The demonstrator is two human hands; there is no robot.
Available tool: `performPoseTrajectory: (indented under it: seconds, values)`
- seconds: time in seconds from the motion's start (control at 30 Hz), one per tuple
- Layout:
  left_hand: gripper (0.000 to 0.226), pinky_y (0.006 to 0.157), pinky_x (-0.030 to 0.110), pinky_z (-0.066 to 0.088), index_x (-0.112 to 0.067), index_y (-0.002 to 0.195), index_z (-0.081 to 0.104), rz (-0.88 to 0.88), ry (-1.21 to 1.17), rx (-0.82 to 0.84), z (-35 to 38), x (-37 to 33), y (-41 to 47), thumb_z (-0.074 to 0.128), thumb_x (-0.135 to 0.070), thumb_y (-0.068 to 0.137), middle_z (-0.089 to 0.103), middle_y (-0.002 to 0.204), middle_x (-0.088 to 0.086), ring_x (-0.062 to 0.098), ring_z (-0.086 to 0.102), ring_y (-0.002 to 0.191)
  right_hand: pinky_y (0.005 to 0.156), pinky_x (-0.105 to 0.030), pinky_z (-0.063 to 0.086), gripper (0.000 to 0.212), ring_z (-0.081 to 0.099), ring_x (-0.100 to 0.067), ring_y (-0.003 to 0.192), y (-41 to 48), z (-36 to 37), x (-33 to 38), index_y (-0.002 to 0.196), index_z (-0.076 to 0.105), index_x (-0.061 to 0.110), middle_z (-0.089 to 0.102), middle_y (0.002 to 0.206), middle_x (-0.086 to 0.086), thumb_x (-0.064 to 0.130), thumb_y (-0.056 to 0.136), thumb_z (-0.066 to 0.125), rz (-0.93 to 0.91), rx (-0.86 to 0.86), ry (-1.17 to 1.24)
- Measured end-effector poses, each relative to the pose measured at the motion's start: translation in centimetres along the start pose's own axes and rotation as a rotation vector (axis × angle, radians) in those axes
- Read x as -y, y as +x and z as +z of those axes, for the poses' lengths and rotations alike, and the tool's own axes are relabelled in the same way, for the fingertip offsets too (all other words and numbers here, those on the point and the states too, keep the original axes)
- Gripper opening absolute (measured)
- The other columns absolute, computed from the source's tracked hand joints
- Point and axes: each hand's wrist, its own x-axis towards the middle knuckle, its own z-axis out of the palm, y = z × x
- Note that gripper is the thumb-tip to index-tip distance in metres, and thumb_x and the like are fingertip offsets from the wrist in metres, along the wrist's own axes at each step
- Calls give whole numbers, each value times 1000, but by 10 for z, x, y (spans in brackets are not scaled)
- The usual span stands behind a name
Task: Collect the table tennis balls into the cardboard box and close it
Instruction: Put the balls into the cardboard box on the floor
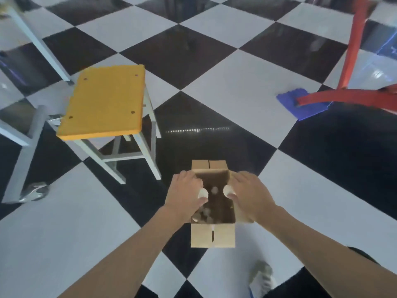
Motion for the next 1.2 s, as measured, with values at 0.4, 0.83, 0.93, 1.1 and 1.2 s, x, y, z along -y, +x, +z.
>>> performPoseTrajectory:
  seconds: [0.4, 0.83, 0.93, 1.1, 1.2]
  values:
    - [39, 120, 50, -1, -28, 125, 63, 11, 13, 83, 134, -4, 51, 57, -47, 91, 35, 154, 4, 29, 12, 148, 107, -48, -17, 39, 9, -33, 148, 41, 127, -10, 126, 62, 20, 29, 158, -9, 33, 90, 66, -173, 86, -423]
    - [51, 123, 46, 1, -29, 137, 54, 92, 33, 96, 139, -7, 65, 55, -54, 92, 34, 156, 4, 27, 12, 150, 109, -47, -15, 42, 11, -33, 148, 50, 133, -17, 131, 58, 19, 30, 157, -10, 33, 92, 63, -121, 63, -428]
    - [57, 121, 44, -3, -27, 144, 45, 95, 40, 61, 140, 0, 64, 54, -52, 94, 25, 160, 6, 27, 6, 151, 108, -46, -14, 44, 12, -33, 148, 47, 137, -16, 135, 53, 20, 28, 158, -10, 35, 94, 59, -129, 48, -402]
    - [65, 120, 44, -6, -30, 153, 28, 59, 46, 13, 144, 15, 57, 50, -52, 96, 6, 165, 5, 29, -5, 151, 116, -48, -3, 46, 9, -34, 148, 47, 144, -14, 140, 45, 22, 22, 160, -10, 36, 97, 54, -96, 24, -329]
    - [65, 120, 45, -4, -30, 154, 23, 51, 54, -4, 147, 23, 49, 46, -52, 97, 1, 166, 6, 30, -5, 151, 119, -49, 5, 47, 8, -35, 148, 46, 145, -13, 142, 41, 22, 21, 161, -11, 35, 98, 51, -78, 20, -284]
